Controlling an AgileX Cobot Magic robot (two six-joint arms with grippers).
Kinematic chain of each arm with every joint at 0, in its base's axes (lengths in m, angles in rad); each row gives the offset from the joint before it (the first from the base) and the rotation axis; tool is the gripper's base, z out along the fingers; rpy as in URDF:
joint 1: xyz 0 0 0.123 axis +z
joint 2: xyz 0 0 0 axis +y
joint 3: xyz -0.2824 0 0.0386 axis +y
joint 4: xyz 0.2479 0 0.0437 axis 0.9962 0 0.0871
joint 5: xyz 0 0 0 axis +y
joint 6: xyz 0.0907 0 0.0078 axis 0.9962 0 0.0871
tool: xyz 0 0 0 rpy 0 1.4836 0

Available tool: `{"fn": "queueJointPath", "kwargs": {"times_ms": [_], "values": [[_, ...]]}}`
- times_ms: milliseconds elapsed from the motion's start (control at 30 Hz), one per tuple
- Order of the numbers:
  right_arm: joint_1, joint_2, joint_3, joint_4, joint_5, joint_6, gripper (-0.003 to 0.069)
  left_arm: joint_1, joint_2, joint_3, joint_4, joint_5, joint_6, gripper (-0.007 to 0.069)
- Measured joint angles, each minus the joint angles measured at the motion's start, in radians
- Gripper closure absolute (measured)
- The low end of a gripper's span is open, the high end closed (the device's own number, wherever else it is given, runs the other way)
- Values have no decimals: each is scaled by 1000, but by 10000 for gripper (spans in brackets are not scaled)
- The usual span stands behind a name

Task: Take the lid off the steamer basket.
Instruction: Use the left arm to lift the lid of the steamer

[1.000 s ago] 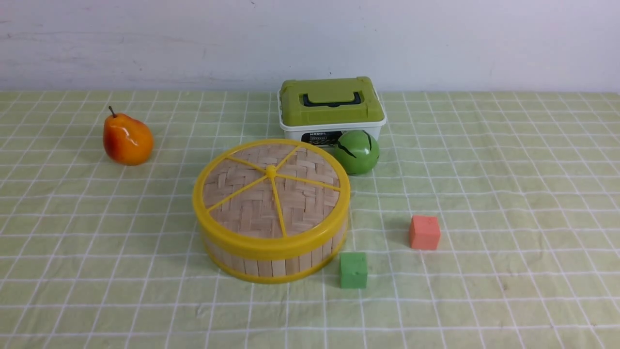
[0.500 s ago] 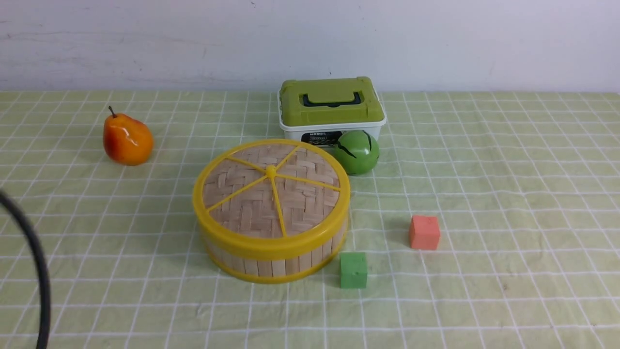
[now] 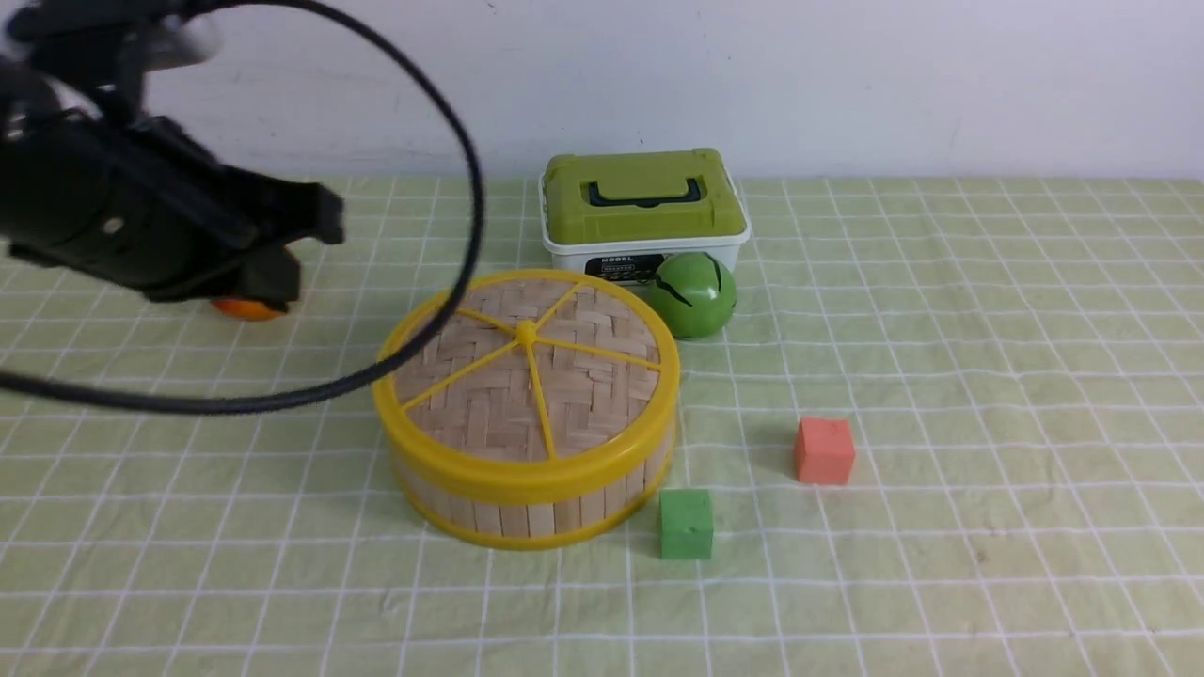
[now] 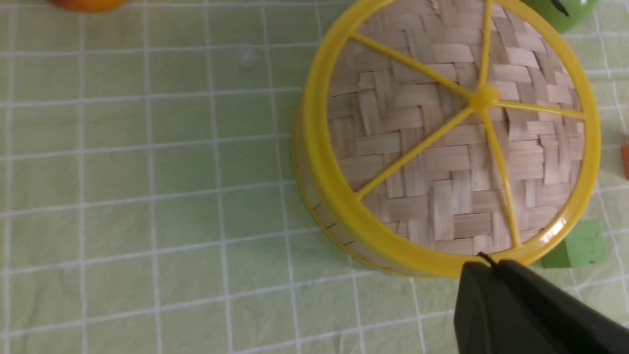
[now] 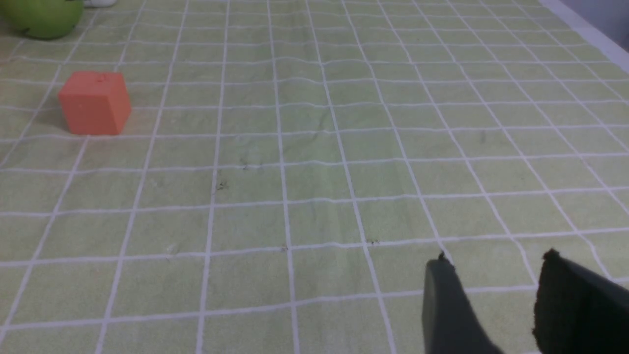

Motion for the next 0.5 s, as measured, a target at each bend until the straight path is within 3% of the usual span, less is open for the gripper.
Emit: {"fn": "queueJointPath", "kwargs": {"times_ms": [333, 433, 500], "values": [[0, 0, 0, 0, 0, 0, 418, -156, 350, -371, 70, 134, -20, 624], [0, 0, 0, 0, 0, 0, 418, -164, 419, -452, 80, 183, -20, 572], [0, 0, 0, 0, 0, 0, 418, -168, 499, -532, 87, 226, -20, 472]]}}
